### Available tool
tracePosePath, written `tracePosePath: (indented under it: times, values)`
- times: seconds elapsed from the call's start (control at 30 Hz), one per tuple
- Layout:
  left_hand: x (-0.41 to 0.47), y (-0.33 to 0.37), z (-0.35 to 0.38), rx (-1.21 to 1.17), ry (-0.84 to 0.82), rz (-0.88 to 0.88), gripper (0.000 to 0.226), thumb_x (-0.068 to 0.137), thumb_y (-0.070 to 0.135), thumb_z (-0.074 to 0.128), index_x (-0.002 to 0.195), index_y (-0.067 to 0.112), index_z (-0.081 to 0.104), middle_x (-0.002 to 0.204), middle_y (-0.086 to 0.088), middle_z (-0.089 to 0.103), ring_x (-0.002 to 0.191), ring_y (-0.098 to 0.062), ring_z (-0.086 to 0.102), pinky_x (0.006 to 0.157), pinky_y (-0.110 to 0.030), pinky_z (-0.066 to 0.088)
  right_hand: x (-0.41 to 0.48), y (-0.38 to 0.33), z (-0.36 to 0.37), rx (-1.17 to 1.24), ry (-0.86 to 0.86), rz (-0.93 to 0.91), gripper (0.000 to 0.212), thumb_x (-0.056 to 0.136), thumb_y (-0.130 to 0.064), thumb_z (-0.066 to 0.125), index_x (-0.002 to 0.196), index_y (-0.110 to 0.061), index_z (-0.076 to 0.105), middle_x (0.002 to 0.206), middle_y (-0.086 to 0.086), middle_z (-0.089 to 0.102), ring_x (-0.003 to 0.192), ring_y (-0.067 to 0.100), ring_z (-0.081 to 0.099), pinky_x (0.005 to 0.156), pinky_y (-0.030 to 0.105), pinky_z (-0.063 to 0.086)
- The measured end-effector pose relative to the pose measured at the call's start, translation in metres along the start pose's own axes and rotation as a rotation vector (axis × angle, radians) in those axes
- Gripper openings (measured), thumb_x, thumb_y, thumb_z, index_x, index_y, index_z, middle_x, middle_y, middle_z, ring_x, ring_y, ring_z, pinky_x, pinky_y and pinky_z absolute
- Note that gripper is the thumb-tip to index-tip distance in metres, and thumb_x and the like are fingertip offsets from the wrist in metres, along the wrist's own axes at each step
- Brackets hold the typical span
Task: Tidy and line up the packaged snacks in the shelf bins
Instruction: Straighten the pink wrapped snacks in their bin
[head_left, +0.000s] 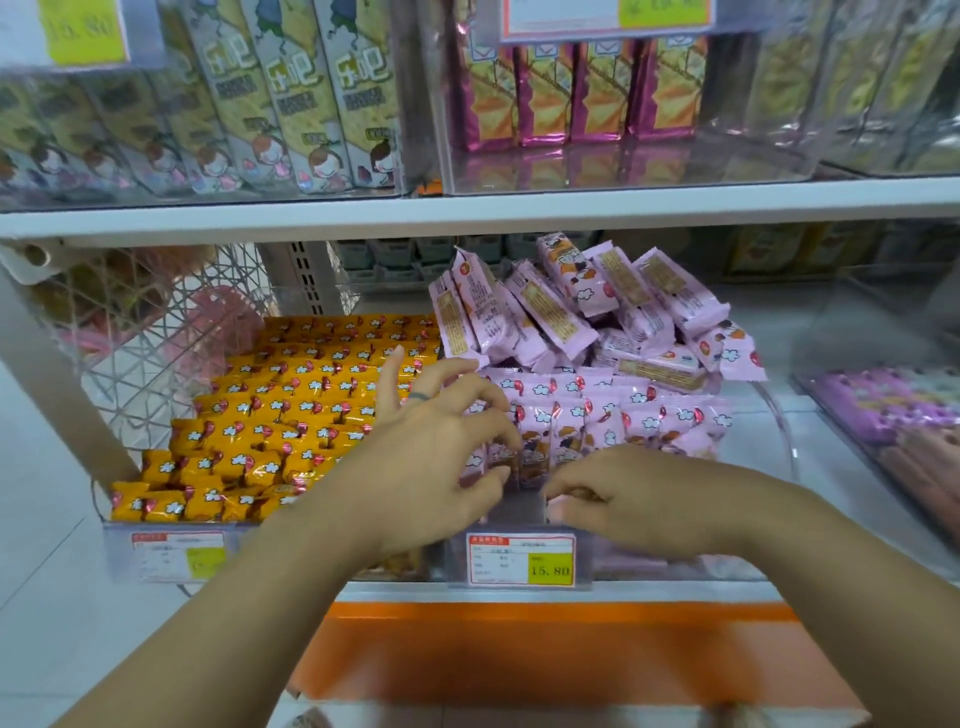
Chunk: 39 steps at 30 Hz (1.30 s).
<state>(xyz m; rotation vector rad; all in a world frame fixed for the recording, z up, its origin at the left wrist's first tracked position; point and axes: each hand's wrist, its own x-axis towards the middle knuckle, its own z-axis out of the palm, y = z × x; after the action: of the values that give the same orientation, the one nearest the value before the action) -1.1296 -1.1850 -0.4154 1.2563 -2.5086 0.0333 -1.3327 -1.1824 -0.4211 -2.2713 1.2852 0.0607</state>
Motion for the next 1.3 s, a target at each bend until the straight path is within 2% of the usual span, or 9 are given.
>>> tracePosePath:
  times: [0.17, 0.27, 0.4, 0.47, 0.57, 0.7, 0.83, 1.03, 1.3]
  values:
    - [0.012, 0.004, 0.006, -0.018, 0.068, 0.074, 0.034, 0.082, 0.046, 0.036, 0.098, 0.037, 0.064, 0.111, 0.017, 0.055, 0.123, -0.008, 0.033, 0.108, -0.037, -0.005, -0.019, 0.016, -0.015, 0.151, 0.144, -0.069, 0.030, 0.084, -0.034, 0.068, 0.113, -0.031, 0.062, 0.077, -0.038, 0.054, 0.075, -0.015, 0.052, 0.073, 0.010, 0.041]
    - [0.019, 0.008, 0.008, -0.059, 0.102, 0.096, 0.029, 0.084, 0.041, 0.040, 0.100, 0.035, 0.064, 0.104, 0.018, 0.058, 0.108, -0.004, 0.043, 0.103, -0.027, 0.007, -0.029, 0.020, -0.023, 0.455, 0.364, -0.149, 0.017, 0.080, -0.024, 0.072, 0.096, -0.028, 0.068, 0.089, -0.023, 0.068, 0.083, -0.005, 0.063, 0.080, 0.025, 0.052]
    - [0.028, 0.019, 0.006, -0.209, 0.095, 0.061, 0.025, 0.091, 0.034, 0.052, 0.115, 0.032, 0.061, 0.111, 0.019, 0.059, 0.103, 0.003, 0.048, 0.094, -0.020, 0.030, -0.046, 0.028, -0.034, 0.747, 0.622, -0.167, 0.027, 0.069, -0.039, 0.067, 0.094, -0.028, 0.066, 0.093, -0.016, 0.072, 0.085, 0.001, 0.066, 0.070, 0.015, 0.050]
    - [0.031, 0.026, 0.004, -0.360, 0.061, 0.017, 0.026, 0.093, 0.029, 0.057, 0.118, 0.035, 0.058, 0.118, 0.021, 0.058, 0.107, 0.007, 0.050, 0.092, -0.010, 0.037, -0.051, 0.034, -0.038, 0.892, 0.648, -0.204, 0.024, 0.078, -0.031, 0.070, 0.100, -0.023, 0.064, 0.093, -0.006, 0.073, 0.082, 0.008, 0.066, 0.067, 0.017, 0.050]
    - [0.031, 0.035, 0.001, -0.705, -0.042, -0.110, 0.028, 0.091, 0.030, 0.059, 0.114, 0.045, 0.054, 0.121, 0.031, 0.054, 0.112, 0.012, 0.050, 0.096, -0.013, 0.042, -0.053, 0.043, -0.035, 1.130, 0.615, -0.254, 0.029, 0.076, -0.015, 0.075, 0.102, -0.013, 0.062, 0.091, 0.003, 0.072, 0.082, 0.018, 0.066, 0.070, 0.023, 0.054]
    - [0.032, 0.037, -0.001, -0.914, -0.012, -0.201, 0.038, 0.077, 0.046, 0.058, 0.114, 0.045, 0.054, 0.121, 0.030, 0.053, 0.104, 0.007, 0.059, 0.093, -0.021, 0.046, -0.061, 0.047, -0.029, 1.300, 0.506, -0.328, 0.038, 0.066, -0.023, 0.075, 0.103, -0.022, 0.067, 0.102, 0.008, 0.070, 0.094, 0.023, 0.068, 0.078, 0.026, 0.054]
    - [0.033, 0.038, -0.008, -1.031, 0.058, -0.262, 0.033, 0.072, 0.033, 0.064, 0.105, 0.034, 0.060, 0.106, 0.018, 0.067, 0.081, -0.003, 0.069, 0.068, -0.019, 0.052, -0.066, 0.048, -0.029, 1.274, 0.500, -0.259, 0.045, 0.070, -0.002, 0.076, 0.108, -0.018, 0.060, 0.104, 0.005, 0.069, 0.095, 0.025, 0.068, 0.080, 0.026, 0.054]
    - [0.035, 0.039, -0.009, -1.053, 0.090, -0.224, 0.032, 0.076, 0.013, 0.072, 0.098, 0.036, 0.068, 0.112, -0.008, 0.063, 0.096, -0.010, 0.062, 0.086, -0.032, 0.054, -0.063, 0.038, -0.025, 0.840, 0.600, -0.103, 0.035, 0.055, -0.047, 0.083, 0.074, -0.025, 0.062, 0.088, -0.003, 0.069, 0.082, 0.014, 0.067, 0.073, 0.022, 0.053]
    - [0.046, 0.059, -0.005, -1.106, 0.034, -0.136, 0.049, 0.075, 0.018, 0.076, 0.115, 0.040, 0.060, 0.124, 0.010, 0.055, 0.101, -0.007, 0.061, 0.086, -0.020, 0.051, -0.067, 0.029, -0.025, 0.614, 0.692, -0.055, 0.040, 0.073, -0.031, 0.074, 0.110, -0.035, 0.061, 0.090, -0.009, 0.066, 0.077, 0.016, 0.057, 0.077, 0.030, 0.050]
